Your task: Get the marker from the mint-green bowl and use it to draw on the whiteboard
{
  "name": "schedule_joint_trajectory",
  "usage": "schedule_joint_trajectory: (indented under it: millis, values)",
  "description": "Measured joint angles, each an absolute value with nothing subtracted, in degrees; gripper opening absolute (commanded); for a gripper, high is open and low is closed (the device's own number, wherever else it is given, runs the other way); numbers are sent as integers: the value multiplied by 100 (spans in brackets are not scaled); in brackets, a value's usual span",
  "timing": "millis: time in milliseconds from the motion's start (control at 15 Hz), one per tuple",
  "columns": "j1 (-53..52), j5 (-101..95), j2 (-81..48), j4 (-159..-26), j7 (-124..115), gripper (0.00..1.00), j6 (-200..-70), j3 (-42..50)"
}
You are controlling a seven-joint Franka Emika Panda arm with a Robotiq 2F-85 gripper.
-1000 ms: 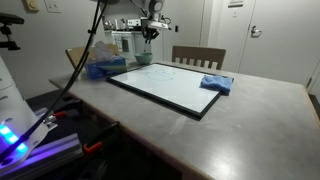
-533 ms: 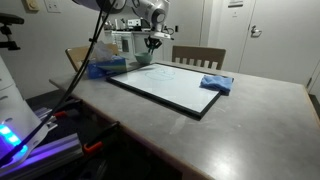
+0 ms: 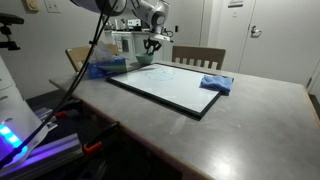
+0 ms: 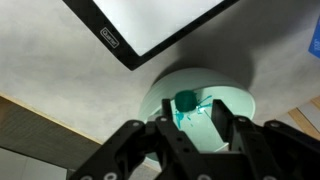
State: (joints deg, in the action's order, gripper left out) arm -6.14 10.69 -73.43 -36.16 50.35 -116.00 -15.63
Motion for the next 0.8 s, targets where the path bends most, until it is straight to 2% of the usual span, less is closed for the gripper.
schedule_joint_trajectory:
  millis: [200,267,800]
  values:
    - [-626,1054,-7328,-3530,4976,96,-11391,-1559]
    - [-634,1033,-7298,-3505,4927,100,-11280,-1544]
    - [-893,175,-6602,-3402,3434,100,-9619,-931]
